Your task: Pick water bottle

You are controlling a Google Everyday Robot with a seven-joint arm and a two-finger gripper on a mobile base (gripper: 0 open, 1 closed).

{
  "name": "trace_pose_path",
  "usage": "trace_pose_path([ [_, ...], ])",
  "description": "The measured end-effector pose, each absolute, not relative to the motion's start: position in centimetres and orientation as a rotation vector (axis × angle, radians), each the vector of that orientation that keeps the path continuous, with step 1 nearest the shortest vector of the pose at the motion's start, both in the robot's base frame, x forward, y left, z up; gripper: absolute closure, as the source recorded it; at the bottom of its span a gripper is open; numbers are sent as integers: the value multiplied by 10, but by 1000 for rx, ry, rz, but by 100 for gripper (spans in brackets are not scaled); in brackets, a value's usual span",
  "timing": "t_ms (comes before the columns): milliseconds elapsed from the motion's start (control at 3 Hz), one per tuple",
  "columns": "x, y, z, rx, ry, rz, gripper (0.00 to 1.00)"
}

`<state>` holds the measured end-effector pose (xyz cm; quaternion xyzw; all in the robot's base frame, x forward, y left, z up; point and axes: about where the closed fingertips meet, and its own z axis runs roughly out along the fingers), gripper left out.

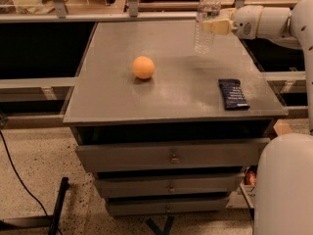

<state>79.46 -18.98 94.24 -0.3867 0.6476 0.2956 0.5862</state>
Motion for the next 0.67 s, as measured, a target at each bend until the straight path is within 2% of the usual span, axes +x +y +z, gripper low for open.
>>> trace_pose_path([
  [667,789,-185,942,-927,1506,712,100],
])
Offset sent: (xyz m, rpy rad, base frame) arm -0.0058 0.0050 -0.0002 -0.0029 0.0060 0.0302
